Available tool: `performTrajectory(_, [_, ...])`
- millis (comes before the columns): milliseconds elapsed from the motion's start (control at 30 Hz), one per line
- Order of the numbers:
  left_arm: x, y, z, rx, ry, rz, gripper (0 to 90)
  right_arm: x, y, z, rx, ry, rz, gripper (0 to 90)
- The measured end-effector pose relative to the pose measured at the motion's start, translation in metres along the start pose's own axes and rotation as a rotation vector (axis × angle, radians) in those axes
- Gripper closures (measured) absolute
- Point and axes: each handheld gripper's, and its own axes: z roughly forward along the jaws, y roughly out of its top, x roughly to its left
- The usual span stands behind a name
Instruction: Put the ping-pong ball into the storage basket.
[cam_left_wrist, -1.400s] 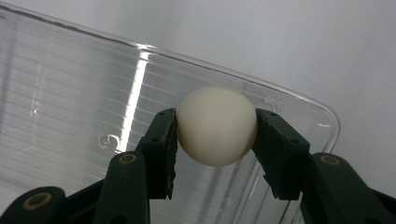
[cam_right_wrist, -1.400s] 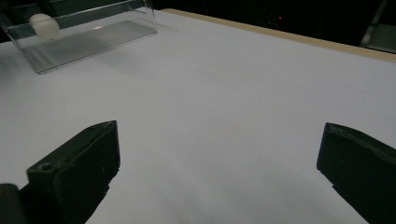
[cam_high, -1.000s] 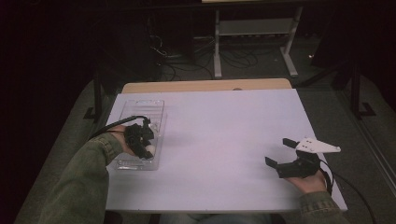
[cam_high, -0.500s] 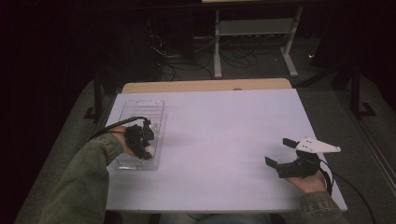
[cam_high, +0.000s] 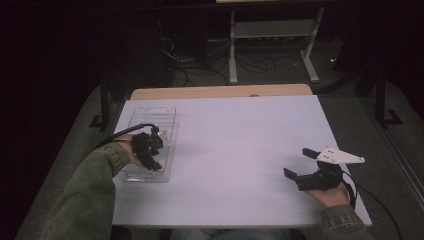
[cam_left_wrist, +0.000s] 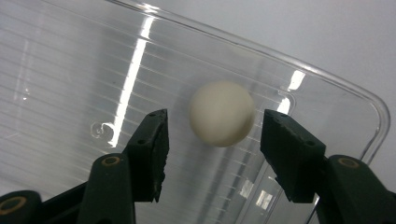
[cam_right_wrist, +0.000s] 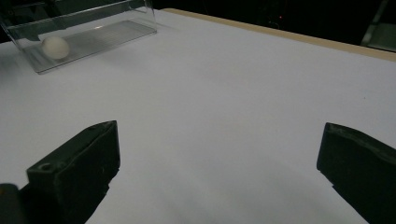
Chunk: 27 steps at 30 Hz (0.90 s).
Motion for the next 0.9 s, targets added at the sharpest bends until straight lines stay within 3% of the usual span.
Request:
performTrajectory(233, [0.002,-0.002,-0.007,-0.023,0.022,-0.028,34.5,0.000,0.000,0.001,0.004,0.001,-0.003,0.0])
performTrajectory(500, [0.002,-0.002,-0.013,-0.031,0.018,-0.051,24.3,0.000,0.000,0.000,0.001,0.004,-0.002,0.0])
performTrajectory(900, [0.000,-0.005,-0.033,-0.078,0.040,-0.091,11.7,0.000,0.000,0.000,0.002,0.002,-0.005,0.0])
